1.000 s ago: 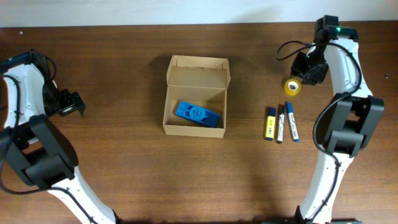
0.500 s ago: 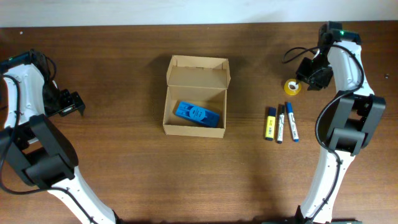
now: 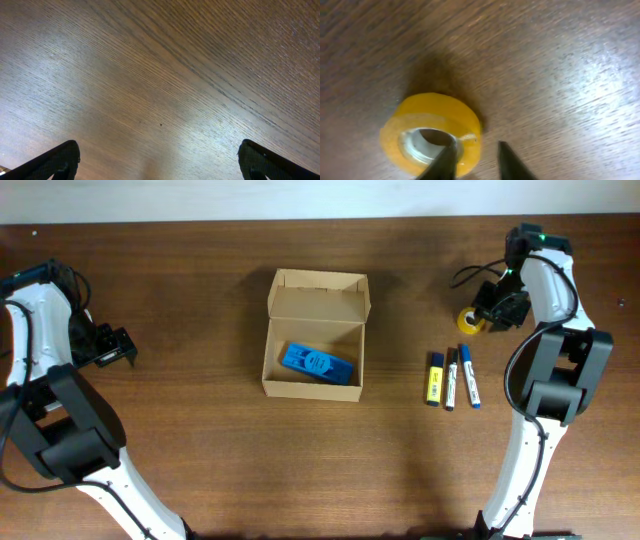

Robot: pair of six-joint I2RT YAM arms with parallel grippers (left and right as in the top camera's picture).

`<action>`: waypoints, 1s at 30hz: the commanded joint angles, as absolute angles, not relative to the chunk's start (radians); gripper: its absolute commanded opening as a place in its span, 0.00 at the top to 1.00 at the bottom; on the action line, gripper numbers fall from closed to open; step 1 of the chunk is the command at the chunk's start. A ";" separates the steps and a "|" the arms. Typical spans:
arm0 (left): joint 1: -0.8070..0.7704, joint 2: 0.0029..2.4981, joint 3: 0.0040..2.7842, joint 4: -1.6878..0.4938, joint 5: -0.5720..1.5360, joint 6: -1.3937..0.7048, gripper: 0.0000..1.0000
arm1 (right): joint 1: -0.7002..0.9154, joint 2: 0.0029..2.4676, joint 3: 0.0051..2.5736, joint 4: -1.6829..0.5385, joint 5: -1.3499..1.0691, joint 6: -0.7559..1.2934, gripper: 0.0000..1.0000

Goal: Pack container
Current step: 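Grasp the yellow tape roll by its rim with the right gripper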

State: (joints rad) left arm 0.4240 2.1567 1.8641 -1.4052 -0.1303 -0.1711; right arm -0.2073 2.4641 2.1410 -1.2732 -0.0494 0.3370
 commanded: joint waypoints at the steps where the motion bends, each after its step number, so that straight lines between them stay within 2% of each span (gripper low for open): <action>1: 0.427 2.156 1.859 -1.405 -0.123 -0.155 0.00 | -0.210 2.518 2.135 -1.279 -0.014 0.353 0.88; 3: 0.427 2.156 1.859 -1.405 -0.123 -0.155 0.00 | -0.210 2.525 2.135 -1.279 -0.014 0.353 0.87; 9: 0.427 2.156 1.859 -1.405 -0.123 -0.155 0.00 | -0.210 2.526 2.134 -1.279 -0.014 0.349 0.65; 16: 0.427 2.156 1.859 -1.405 -0.123 -0.155 0.00 | -0.210 2.526 2.134 -1.278 -0.009 0.349 0.62; 17: 0.427 2.156 1.859 -1.405 -0.123 -0.155 0.00 | -0.210 2.526 2.134 -1.278 -0.007 0.349 0.64; 18: 0.427 2.156 1.859 -1.405 -0.123 -0.155 0.00 | -0.210 2.526 2.134 -1.278 -0.006 0.348 0.72; 19: 0.427 2.156 1.859 -1.405 -0.123 -0.155 0.00 | -0.210 2.526 2.134 -1.279 -0.005 0.348 0.84; 21: 0.427 2.156 1.859 -1.405 -0.123 -0.155 0.00 | -0.210 2.526 2.134 -1.282 -0.007 0.348 0.96; 30: 0.427 2.156 1.859 -1.405 -0.123 -0.155 0.00 | -0.181 2.496 2.161 -1.330 -0.094 0.186 0.96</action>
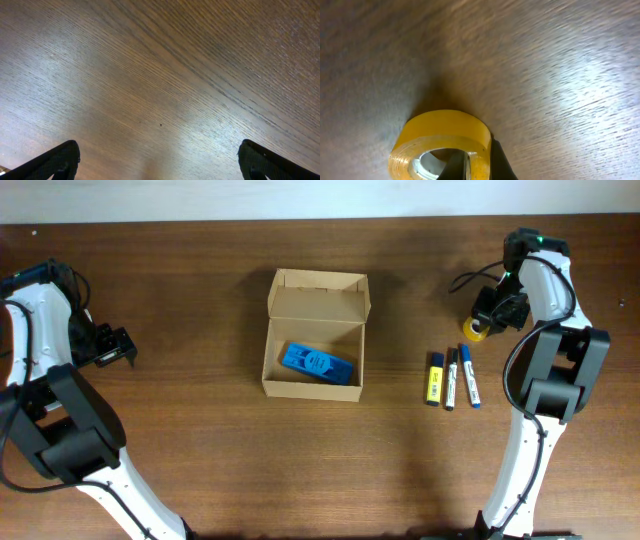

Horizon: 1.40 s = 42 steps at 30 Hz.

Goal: Pack container
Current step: 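Grasp the yellow tape roll by its rim with the right gripper, then move the tape roll into the box and release it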

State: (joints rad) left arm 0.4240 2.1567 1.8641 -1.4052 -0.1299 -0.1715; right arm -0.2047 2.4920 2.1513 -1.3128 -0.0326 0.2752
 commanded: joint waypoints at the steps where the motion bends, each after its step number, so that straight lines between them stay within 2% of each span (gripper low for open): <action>1: 0.427 2.156 1.859 -1.405 -0.123 -0.155 0.00 | -0.173 2.481 2.171 -1.331 -0.110 0.159 0.96; 5: 0.427 2.156 1.859 -1.405 -0.123 -0.155 0.00 | -0.124 2.387 2.242 -1.349 -0.122 0.062 0.96; 14: 0.427 2.156 1.859 -1.405 -0.123 -0.155 0.00 | 0.046 2.169 2.485 -1.415 -0.117 0.016 0.96; 21: 0.427 2.156 1.859 -1.405 -0.123 -0.155 0.00 | 0.265 2.073 2.521 -1.494 -0.116 -0.316 0.96; 31: 0.427 2.156 1.859 -1.405 -0.123 -0.155 0.00 | 0.514 2.127 2.503 -1.553 -0.073 -0.677 0.96; 42: 0.427 2.156 1.859 -1.405 -0.123 -0.155 0.00 | 0.585 2.328 2.500 -1.515 -0.072 -0.673 0.96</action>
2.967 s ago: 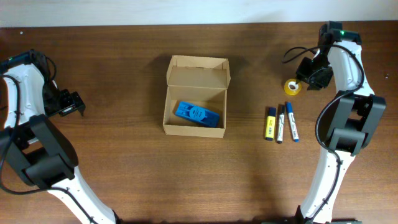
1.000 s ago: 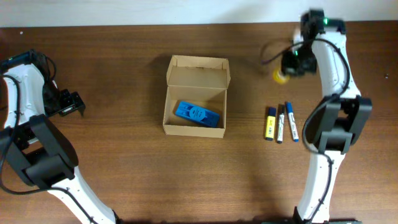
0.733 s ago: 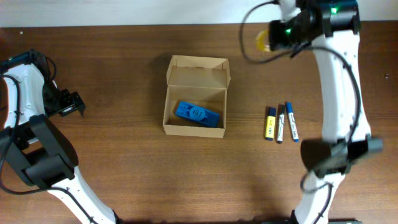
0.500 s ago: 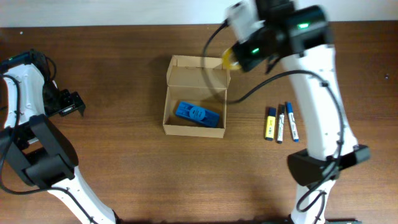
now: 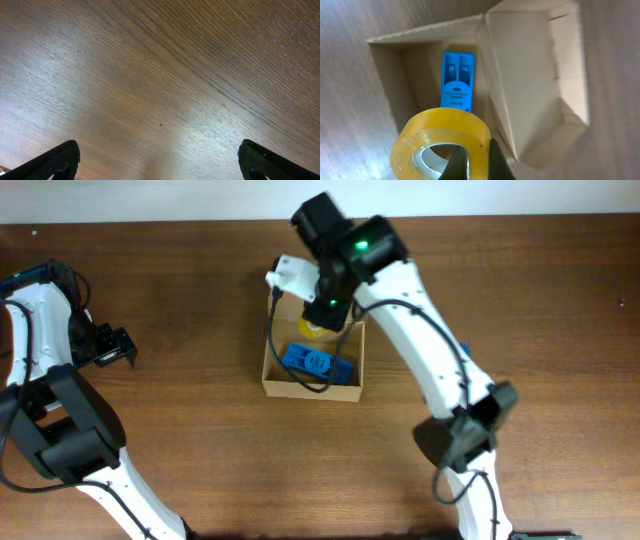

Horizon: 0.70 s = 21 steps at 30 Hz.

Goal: Pack container
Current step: 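Move the tape roll into the box and release it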

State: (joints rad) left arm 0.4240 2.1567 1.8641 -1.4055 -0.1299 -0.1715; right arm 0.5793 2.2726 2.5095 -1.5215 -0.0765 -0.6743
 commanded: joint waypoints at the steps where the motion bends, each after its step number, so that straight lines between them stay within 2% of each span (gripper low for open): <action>1: 0.427 2.156 1.859 -1.405 -0.123 -0.155 0.00 | 0.585 2.346 2.500 -1.511 -0.072 -0.664 0.96; 7: 0.427 2.156 1.859 -1.405 -0.123 -0.155 0.00 | 0.583 2.431 2.464 -1.485 -0.121 -0.641 0.96; 17: 0.427 2.156 1.859 -1.405 -0.123 -0.155 0.00 | 0.582 2.477 2.331 -1.317 -0.090 -0.575 0.96; 21: 0.427 2.156 1.859 -1.405 -0.123 -0.155 0.00 | 0.582 2.477 2.287 -1.262 -0.091 -0.540 0.93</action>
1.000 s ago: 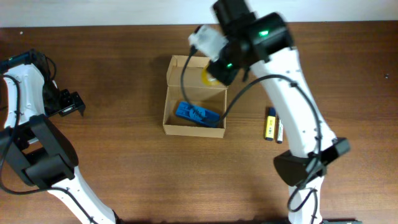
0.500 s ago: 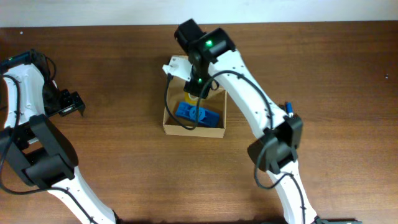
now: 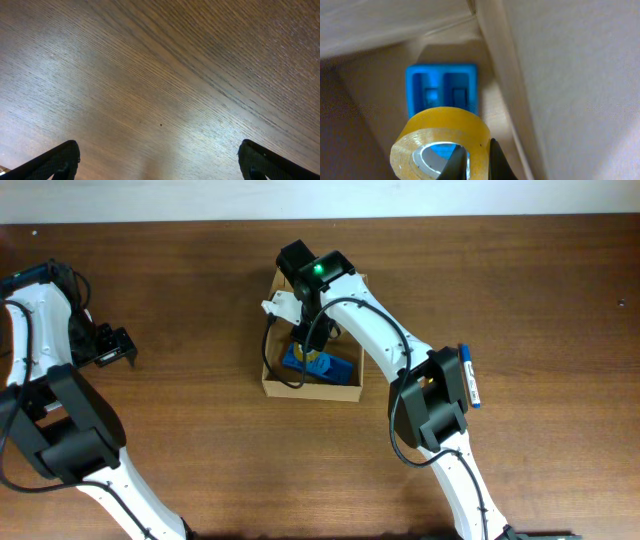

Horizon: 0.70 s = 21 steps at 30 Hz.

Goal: Pack container
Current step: 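Move the tape roll into the box and release it, then move the right gripper to the yellow highlighter and grasp it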

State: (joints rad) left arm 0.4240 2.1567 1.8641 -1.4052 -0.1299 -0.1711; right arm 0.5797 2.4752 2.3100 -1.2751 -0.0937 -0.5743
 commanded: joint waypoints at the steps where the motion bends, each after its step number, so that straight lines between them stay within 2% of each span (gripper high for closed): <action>1: 0.427 2.156 1.859 -1.405 -0.123 -0.155 0.00 | 0.582 2.477 2.278 -1.255 -0.090 -0.541 0.93; 2: 0.427 2.156 1.859 -1.405 -0.123 -0.155 0.00 | 0.582 2.477 2.271 -1.251 -0.090 -0.541 0.91; 3: 0.427 2.156 1.859 -1.405 -0.123 -0.155 0.00 | 0.582 2.477 2.268 -1.249 -0.089 -0.541 0.72; 4: 0.427 2.156 1.859 -1.405 -0.123 -0.155 0.00 | 0.582 2.477 2.268 -1.251 -0.090 -0.540 0.59; 5: 0.427 2.156 1.859 -1.405 -0.123 -0.155 0.00 | 0.582 2.477 2.268 -1.252 -0.090 -0.541 0.56; 14: 0.427 2.156 1.859 -1.405 -0.123 -0.155 0.00 | 0.584 2.418 2.379 -1.373 -0.017 -0.471 0.55; 21: 0.427 2.156 1.859 -1.405 -0.123 -0.155 0.00 | 0.591 2.266 2.408 -1.412 0.097 -0.405 0.56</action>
State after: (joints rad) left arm 0.4240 2.1567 1.8641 -1.4052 -0.1303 -0.1715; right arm 0.5808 2.3863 2.3676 -1.4082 0.0181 -0.4583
